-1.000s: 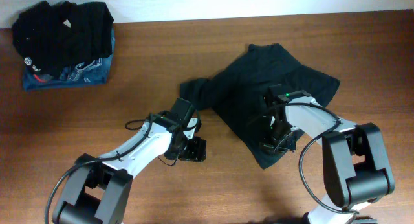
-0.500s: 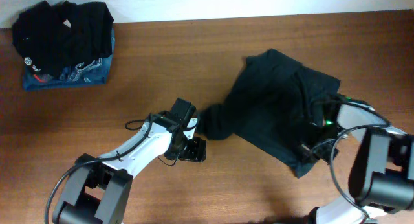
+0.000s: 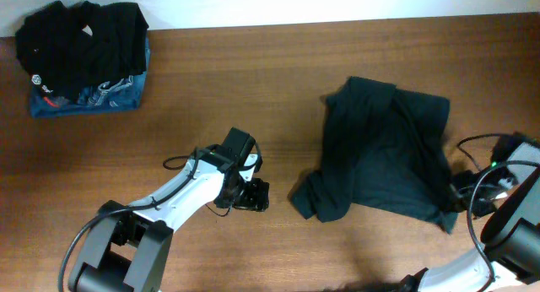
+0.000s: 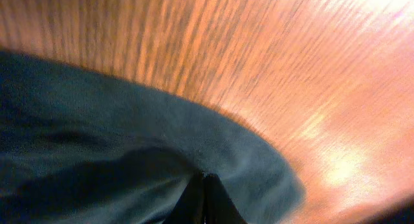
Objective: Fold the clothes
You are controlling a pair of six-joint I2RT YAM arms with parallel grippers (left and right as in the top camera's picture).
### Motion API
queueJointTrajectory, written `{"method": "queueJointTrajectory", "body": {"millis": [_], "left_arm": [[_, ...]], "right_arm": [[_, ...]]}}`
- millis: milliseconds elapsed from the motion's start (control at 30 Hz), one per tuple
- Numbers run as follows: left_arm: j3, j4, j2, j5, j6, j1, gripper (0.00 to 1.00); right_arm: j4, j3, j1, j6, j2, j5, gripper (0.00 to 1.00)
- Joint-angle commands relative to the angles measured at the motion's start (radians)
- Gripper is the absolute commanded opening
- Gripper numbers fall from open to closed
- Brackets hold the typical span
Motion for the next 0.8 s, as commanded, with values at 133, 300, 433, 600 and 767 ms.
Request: {"method": "queueJointTrajectory", "body": {"millis": [133,300,433,600,767], "left_arm": [[0.013,0.0,0.008,-0.011,0.002,-0.001,0.87],[0.013,0.016,0.008,-0.026,0.002,-0.001,0.99],[0.013,0.019,0.008,-0.026,0.002,0.001,0.99],[0.013,0.001,0.008,-0.026,0.002,0.019,0.99],[0.015,-0.056,0.008,-0.026,0.001,0.119,0.99]], "right_arm": [[-0.201,0.341,0.038,-0.114,-0.01,0.034,0.04],[-0.298,0.531,0.136,-0.445,-0.01,-0.399,0.18],[-0.236,0.534,0.304,-0.47,-0.01,-0.505,0.73],[-0.086,0.529,0.54,-0.263,-0.008,-0.34,0.99],[-0.029,0.524,0.613,-0.12,0.024,-0.184,0.99]]}}
